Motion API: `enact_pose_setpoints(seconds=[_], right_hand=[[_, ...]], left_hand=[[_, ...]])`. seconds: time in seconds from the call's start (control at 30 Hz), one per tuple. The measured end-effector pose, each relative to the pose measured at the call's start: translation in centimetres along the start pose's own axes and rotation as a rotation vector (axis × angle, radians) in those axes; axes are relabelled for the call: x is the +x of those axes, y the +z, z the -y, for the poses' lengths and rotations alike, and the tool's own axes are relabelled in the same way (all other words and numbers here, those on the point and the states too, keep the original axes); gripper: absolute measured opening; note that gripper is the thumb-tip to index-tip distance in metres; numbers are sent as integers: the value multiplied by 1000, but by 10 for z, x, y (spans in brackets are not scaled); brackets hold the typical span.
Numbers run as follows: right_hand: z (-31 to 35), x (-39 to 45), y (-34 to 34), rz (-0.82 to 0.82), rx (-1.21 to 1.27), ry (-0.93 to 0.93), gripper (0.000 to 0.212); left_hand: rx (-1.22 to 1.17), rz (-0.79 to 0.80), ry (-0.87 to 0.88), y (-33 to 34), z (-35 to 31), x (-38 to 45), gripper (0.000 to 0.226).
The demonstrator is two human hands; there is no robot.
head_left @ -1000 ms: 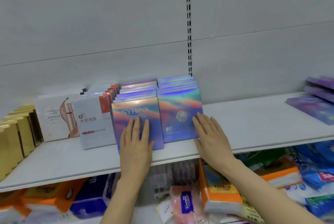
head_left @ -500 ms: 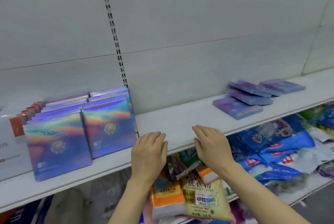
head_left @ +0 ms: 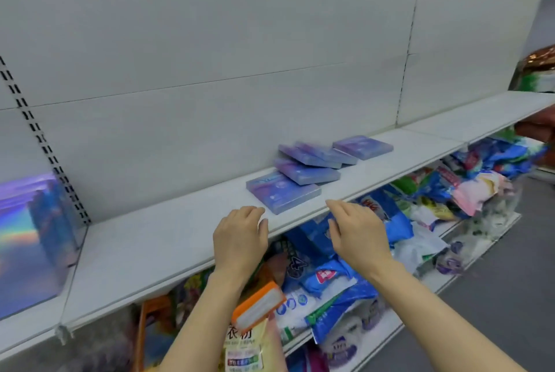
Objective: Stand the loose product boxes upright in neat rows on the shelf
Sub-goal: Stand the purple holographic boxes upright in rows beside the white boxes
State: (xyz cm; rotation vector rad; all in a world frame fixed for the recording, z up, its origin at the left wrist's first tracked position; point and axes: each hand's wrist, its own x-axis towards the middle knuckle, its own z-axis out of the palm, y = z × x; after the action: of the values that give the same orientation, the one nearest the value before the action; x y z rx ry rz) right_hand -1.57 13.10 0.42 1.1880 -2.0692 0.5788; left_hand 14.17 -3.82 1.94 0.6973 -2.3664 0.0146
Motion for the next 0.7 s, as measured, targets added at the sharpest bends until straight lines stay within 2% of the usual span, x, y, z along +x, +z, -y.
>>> enact_pose_setpoints(seconds=[0.13,0.23,0.33,0.47,0.6,0.7], right_hand=[[-46,9,3,24,-43,77,31],[-75,15,13,61,-48,123,37],[-104,27,30,84,-71,129,39],[-141,53,56,109,-106,133,41],[-167,91,91,184,-101,133,45],[-177,118,123,228,-65,128,40]], left_hand=[[-62,6,-25,34,-30,46,16],[-114,24,-56,56,-50,81,21],[-131,36,-93,81,-62,126,26],[-105,50,-57,124,-70,191,25],[21,204,-46,163,-82,244,35],[102,289,-66,187,-83,274,41]])
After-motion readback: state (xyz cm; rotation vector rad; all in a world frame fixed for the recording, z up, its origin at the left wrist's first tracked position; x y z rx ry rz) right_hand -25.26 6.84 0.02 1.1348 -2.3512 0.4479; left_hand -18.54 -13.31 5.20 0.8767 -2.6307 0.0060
